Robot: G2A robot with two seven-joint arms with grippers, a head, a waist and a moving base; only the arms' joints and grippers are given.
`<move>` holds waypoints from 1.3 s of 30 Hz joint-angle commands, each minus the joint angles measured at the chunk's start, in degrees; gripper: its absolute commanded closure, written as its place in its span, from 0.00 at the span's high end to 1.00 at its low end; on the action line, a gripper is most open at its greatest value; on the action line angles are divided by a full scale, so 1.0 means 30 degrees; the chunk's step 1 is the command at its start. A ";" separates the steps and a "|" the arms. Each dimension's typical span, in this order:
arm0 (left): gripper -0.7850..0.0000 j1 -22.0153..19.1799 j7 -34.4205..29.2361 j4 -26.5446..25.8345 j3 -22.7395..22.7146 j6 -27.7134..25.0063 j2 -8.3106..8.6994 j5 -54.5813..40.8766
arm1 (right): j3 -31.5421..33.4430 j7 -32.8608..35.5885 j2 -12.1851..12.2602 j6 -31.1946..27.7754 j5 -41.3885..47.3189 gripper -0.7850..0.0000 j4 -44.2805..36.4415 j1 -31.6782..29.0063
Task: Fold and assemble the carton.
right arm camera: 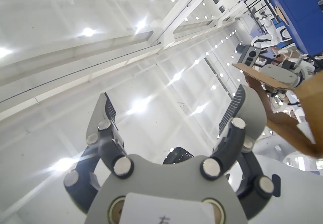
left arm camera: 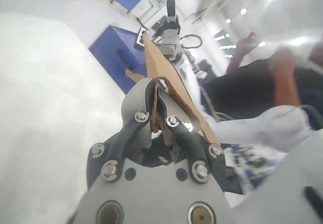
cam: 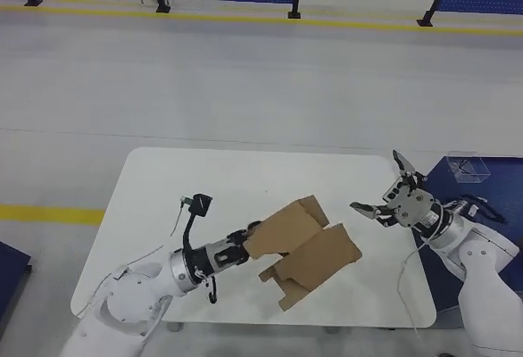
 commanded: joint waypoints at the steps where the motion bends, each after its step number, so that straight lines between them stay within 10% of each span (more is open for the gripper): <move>1: 0.00 -0.0427 -0.1257 0.1094 -0.0204 0.1666 0.0012 -0.3405 | 0.0182 0.0620 0.0102 0.0157 -0.0569 1.00 -0.0162 -0.0227; 6: 0.00 -0.1534 -0.3217 0.2956 0.0050 0.5161 -0.0133 -0.8247 | 0.0252 0.2325 0.0327 0.0750 -0.1585 1.00 -0.0475 -0.0756; 14: 0.00 -0.2715 -0.4066 0.4687 0.1804 0.8346 -0.0279 -0.7622 | -0.0064 0.5426 0.0713 0.1107 -0.3655 1.00 -0.1642 -0.1726; 39: 0.00 -0.3283 -0.4870 0.5321 0.2667 1.0885 -0.0530 -1.0457 | 0.0461 0.6039 0.1067 -0.1343 -0.3918 1.00 -0.1142 -0.1969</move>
